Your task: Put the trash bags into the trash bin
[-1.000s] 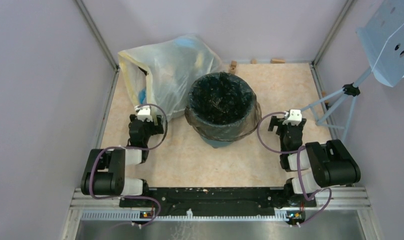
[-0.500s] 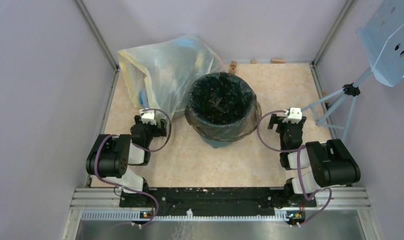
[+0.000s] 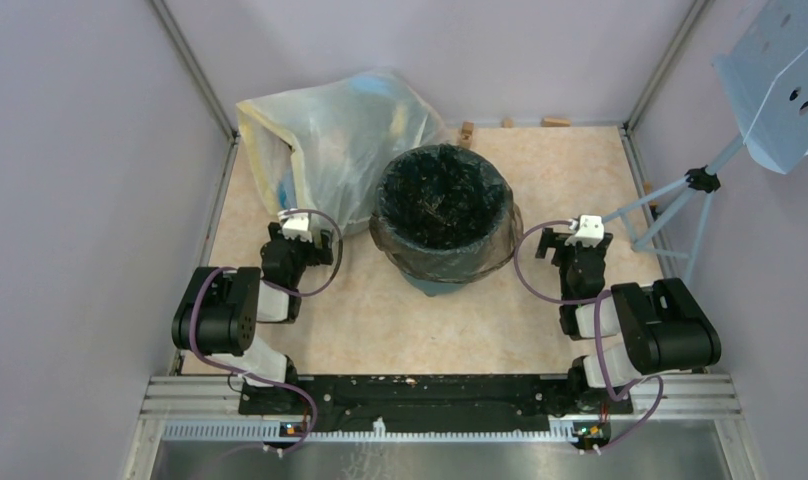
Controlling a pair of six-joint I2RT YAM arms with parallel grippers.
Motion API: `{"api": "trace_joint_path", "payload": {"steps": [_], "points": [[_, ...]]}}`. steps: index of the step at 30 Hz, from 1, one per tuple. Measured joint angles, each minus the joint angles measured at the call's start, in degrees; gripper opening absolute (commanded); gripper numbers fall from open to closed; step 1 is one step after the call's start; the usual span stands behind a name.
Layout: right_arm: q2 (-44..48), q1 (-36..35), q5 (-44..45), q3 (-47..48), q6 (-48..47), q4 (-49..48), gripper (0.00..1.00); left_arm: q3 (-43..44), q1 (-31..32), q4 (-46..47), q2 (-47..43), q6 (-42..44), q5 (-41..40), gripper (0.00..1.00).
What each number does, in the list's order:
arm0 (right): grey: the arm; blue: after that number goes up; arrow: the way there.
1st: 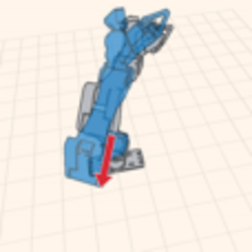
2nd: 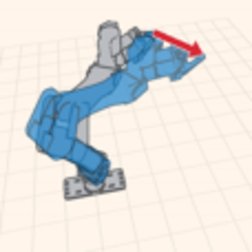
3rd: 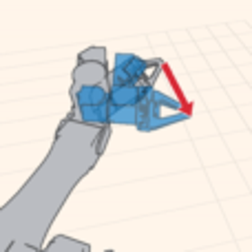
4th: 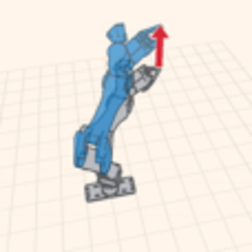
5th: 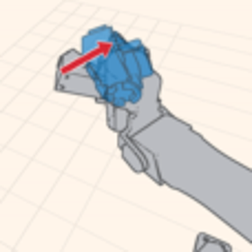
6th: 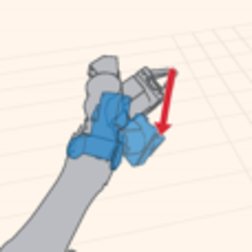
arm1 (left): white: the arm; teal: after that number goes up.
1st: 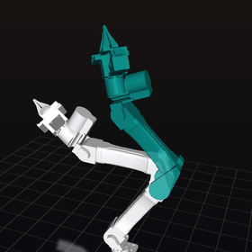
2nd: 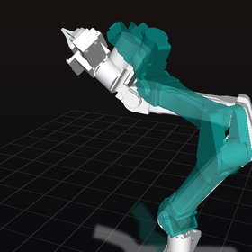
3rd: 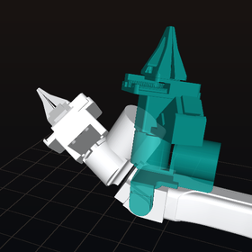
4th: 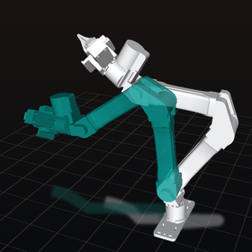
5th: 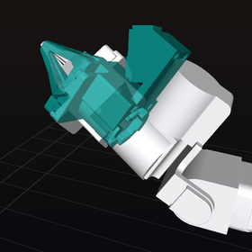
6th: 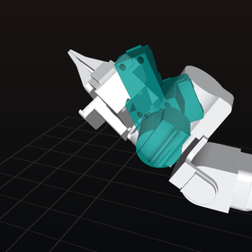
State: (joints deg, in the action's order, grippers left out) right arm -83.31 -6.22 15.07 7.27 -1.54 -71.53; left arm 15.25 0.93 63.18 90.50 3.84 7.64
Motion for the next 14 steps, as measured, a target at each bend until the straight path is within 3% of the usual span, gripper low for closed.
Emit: {"api": "trace_joint_path", "payload": {"steps": [14], "points": [[0.0,0.0,0.0,0.0,0.0,0.0,0.96,0.11,0.0,-0.37,0.0,0.0,0.02,0.99]]}}
